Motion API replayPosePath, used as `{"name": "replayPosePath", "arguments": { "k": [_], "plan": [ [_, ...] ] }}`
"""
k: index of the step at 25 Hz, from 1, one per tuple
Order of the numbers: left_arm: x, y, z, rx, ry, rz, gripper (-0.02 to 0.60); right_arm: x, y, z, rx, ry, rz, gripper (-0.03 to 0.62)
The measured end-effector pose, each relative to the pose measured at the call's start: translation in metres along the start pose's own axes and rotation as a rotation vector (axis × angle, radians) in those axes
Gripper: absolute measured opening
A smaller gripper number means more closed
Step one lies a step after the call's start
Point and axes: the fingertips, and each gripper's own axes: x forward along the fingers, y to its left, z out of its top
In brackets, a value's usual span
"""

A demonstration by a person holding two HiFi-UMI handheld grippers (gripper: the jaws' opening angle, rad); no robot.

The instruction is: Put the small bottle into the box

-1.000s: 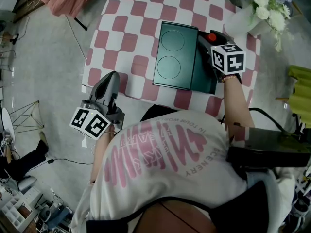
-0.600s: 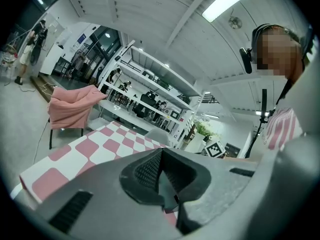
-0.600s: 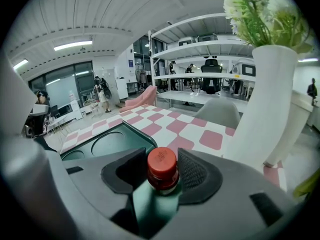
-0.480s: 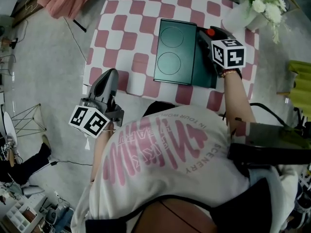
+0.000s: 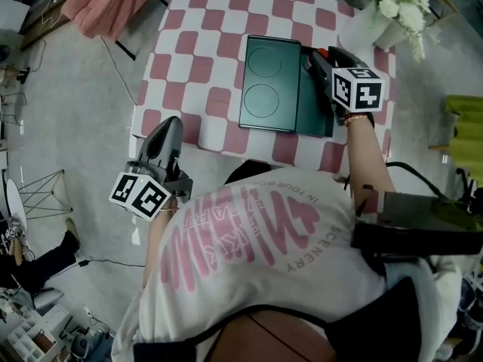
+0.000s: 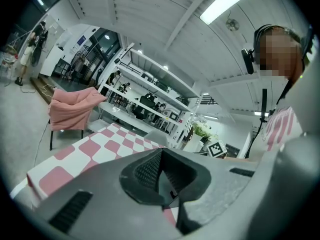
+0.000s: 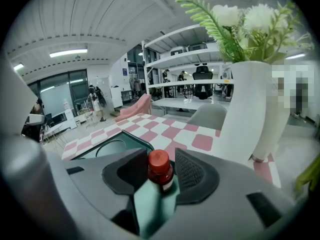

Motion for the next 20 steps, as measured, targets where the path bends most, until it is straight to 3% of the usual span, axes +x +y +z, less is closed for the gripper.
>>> {"name": "replayPosePath", "arguments": {
  "k": [7,20],
  "plan": [
    [0.007,-0.004,0.011,0.009,-0.018,-0.047,0.008,-0.013,0.000,0.008,0.072,-0.037,0.004,0.144],
    [0.069,-0.008,0.050,0.059,-0.003,-0.229,0.008,-0.019,-0.007,0.030,0.117,-0.092,-0.059,0.104]
  ]
}}
